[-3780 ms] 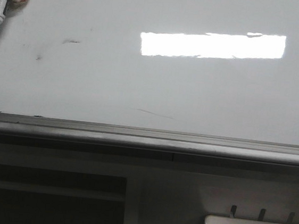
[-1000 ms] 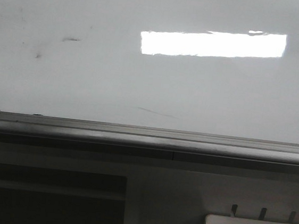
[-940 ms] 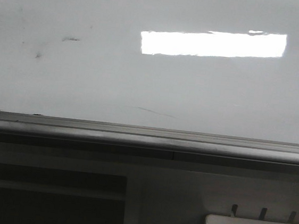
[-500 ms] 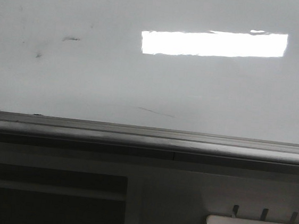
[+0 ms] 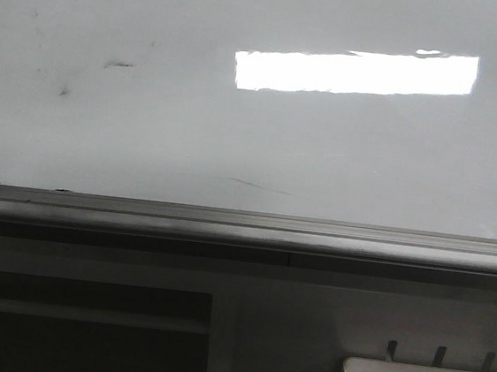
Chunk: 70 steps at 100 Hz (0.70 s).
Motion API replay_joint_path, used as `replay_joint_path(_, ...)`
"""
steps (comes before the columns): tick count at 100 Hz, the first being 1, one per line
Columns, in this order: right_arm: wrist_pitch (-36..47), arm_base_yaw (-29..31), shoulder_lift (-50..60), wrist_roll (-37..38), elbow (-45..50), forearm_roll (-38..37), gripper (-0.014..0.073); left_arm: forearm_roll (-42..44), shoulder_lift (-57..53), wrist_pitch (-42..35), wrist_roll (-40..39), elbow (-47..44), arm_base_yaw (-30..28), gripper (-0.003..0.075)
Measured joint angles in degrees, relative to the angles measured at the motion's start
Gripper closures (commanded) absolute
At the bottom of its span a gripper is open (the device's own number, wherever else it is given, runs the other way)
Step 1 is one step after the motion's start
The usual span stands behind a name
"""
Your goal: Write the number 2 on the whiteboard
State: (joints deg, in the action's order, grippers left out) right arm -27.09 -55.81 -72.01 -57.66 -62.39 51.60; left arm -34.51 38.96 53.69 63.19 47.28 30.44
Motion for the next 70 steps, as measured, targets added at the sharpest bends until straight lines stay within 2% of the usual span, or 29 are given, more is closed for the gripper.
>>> replay_joint_path(1,0.0,0.0,-0.13,0.0,0.0,0.08,0.0392,0.0,0.0,0.0,0.0,0.0,0.0,0.0741)
replay_joint_path(6,-0.28,-0.02,-0.39,0.0,-0.02,0.48,0.0512,0.11,0.0,0.0,0.0,0.0,0.0,0.0741)
replay_joint_path(15,-0.85,-0.17,-0.77,0.0,-0.02,0.62,0.0676,0.62,0.0,-0.14,-0.38,0.0,0.0,0.0741)
replay_joint_path(46,-1.38,-0.17,-0.87,-0.36,-0.02,0.62,0.0672,0.76,0.0,-0.14,-1.13,0.0,0.0,0.0729)
replay_joint_path(53,-1.42,-0.17,-0.87,-0.49,-0.02,0.62,0.0672,0.64,0.0,-0.14,-1.13,0.0,0.0,0.0648)
replay_joint_path(63,-1.64,-0.17,-0.87,-0.49,-0.02,0.96,0.0672,-0.36,0.0,-0.14,-0.78,0.0,0.0,0.0418)
replay_joint_path(70,-1.64,-0.17,-1.0,-0.39,-0.02,1.32,0.0672,-2.07,0.0,-0.25,-0.5,0.0,0.0,0.0318)
